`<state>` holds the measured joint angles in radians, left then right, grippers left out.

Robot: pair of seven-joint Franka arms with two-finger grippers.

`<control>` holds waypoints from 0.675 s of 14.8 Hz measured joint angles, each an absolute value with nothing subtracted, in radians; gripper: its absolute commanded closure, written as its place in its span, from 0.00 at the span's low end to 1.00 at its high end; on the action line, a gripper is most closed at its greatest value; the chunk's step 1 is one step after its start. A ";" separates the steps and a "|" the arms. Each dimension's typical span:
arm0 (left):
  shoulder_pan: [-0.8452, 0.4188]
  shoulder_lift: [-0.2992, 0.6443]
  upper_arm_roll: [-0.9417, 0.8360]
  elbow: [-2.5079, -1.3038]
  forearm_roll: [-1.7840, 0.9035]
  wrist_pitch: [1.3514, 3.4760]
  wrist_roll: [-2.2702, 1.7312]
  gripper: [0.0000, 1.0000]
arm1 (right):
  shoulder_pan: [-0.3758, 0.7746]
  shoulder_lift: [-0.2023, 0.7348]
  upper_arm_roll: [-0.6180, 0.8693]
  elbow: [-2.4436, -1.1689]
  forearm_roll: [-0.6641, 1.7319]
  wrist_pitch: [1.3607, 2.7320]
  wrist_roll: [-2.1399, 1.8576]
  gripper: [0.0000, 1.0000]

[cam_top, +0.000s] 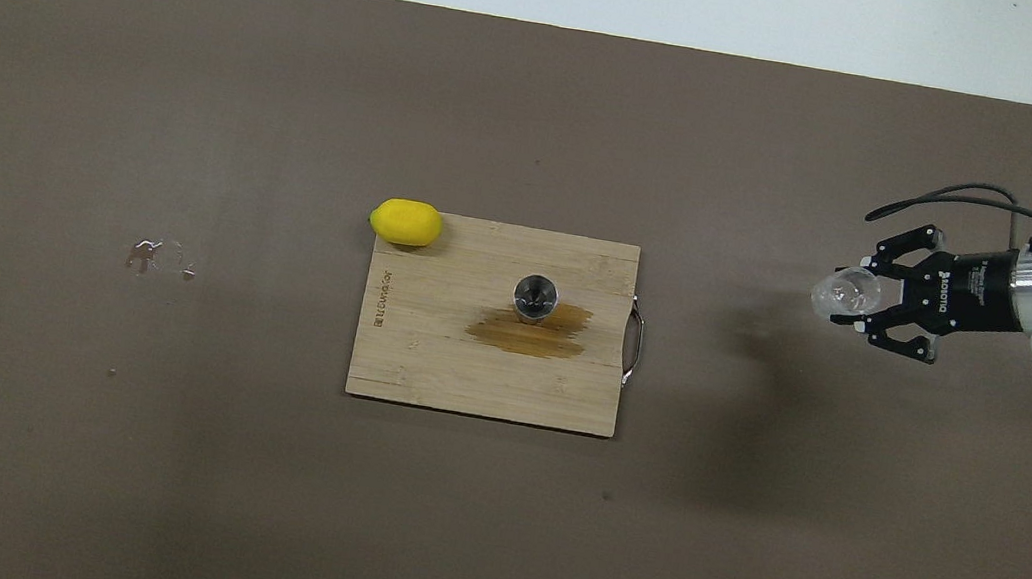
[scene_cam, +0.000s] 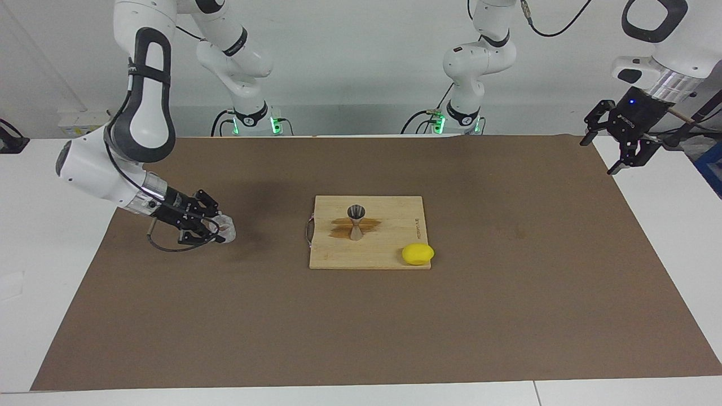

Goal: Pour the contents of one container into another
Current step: 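Lift the glass cup with the right gripper over the metal cup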

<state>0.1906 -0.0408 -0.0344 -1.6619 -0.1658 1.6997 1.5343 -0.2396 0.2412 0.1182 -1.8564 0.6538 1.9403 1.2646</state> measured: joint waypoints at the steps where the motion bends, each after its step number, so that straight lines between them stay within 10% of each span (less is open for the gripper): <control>1: 0.190 -0.041 -0.034 -1.667 -0.158 1.700 1.473 0.00 | -0.214 0.239 0.118 -1.839 0.654 1.940 1.317 1.00; 10: 0.144 -0.066 -0.041 -1.739 -0.109 1.691 0.732 0.00 | 0.122 0.212 0.122 -1.753 0.300 2.023 1.696 1.00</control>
<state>0.1440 -0.0657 -0.0405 -1.7390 -0.1094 1.6907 0.7316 0.1218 0.2118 0.1223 -1.7527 0.3000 2.0231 1.6960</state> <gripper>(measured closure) 0.000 0.493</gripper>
